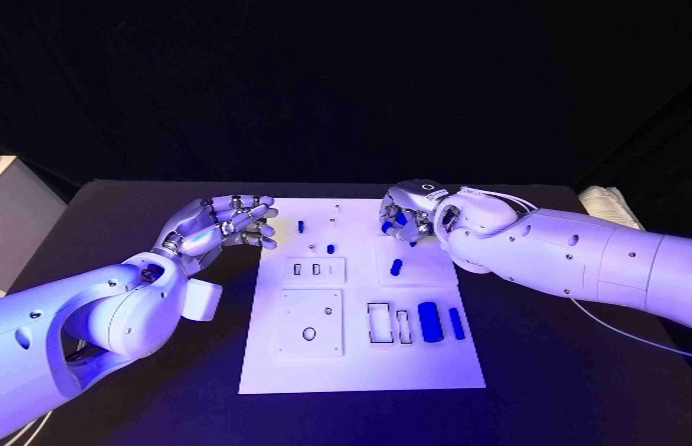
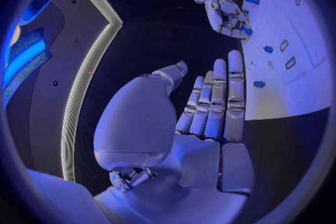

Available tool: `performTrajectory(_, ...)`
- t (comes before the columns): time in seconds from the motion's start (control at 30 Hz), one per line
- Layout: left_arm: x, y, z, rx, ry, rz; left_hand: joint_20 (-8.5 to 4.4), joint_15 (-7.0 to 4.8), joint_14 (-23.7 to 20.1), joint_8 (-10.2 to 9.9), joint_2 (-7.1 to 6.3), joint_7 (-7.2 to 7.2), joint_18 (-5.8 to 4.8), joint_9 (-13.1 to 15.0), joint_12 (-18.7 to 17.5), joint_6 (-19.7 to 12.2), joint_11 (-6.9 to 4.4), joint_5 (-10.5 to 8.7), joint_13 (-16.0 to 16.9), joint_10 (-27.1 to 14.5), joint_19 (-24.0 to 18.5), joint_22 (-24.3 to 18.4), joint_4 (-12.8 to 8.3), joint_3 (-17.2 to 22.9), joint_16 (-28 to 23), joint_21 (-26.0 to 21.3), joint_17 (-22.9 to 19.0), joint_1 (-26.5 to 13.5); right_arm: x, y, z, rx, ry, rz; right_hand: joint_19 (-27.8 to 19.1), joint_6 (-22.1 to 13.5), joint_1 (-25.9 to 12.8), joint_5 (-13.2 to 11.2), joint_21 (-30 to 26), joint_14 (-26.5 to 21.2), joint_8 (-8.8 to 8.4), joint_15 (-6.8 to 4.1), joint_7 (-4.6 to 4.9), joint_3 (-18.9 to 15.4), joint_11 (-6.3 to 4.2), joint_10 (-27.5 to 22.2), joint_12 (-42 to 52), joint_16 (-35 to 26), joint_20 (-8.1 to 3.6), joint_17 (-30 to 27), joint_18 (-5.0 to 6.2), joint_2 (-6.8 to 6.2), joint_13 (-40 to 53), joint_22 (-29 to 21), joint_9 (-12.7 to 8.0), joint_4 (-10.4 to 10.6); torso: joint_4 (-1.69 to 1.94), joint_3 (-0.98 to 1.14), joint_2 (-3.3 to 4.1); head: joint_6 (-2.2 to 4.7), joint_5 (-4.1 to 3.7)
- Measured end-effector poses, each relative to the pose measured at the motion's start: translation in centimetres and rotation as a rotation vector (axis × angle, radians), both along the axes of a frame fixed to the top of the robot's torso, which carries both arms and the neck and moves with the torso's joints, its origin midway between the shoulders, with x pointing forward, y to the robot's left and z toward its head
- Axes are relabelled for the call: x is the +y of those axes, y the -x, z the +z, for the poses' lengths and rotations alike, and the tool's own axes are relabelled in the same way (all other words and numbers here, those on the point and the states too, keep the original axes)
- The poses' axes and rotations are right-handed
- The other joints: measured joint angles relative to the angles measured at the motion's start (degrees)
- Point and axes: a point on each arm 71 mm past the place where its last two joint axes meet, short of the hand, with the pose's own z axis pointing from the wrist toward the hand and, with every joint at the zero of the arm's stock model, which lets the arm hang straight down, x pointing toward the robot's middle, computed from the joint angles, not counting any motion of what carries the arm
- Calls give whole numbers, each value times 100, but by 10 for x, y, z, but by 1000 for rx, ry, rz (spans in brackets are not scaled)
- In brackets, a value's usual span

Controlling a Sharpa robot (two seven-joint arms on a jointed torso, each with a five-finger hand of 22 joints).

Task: Assemble the parts on the task board

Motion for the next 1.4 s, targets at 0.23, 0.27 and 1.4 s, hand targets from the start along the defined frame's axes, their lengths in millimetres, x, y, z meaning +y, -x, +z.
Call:
performTrajectory(0.23, 0, 0, -1, 6, -4, 1, 0, 0, 0, -15, 0, 0, 0, 0, 0, 0, 0, 0, 0, 0, 0, 14, -10, 10, 22, 16, 15, 0, 11, -1, 19, -48, -32, 13, 0, 1, -14, -15, 0, 0, 0, 0, -1, 1, -8, 9, 0, 20, 0, -9, 0, 13, -5, 0, 11, 29, 0, 1, 8, 48, 0)
performTrajectory(0.27, 0, -1, -1, 6, -4, 1, 0, 0, 0, -15, 0, 0, 0, 0, 0, 0, 0, 0, 0, 0, 0, 20, -10, 10, 22, 40, 21, 0, 12, -1, 22, -57, -37, 12, 0, 1, -14, -15, 0, 0, 0, 0, -1, 2, 7, 24, -23, 20, 0, -9, 0, 13, -6, 0, 11, 29, 0, 1, 9, 52, 0)
performTrajectory(1.4, -10, 1, 8, -10, 9, -32, -1, -1, -41, -36, 0, -1, -1, -2, 0, -41, 29, 0, 0, -72, -84, 57, -10, 10, 45, 85, 62, 0, 77, -29, 40, -144, -59, 8, 0, -1, -46, -26, 0, -1, -3, 1, 0, -14, 8, 23, -32, 17, 1, -60, 0, -19, -26, -3, 27, 44, 148, -99, 124, 196, 55)
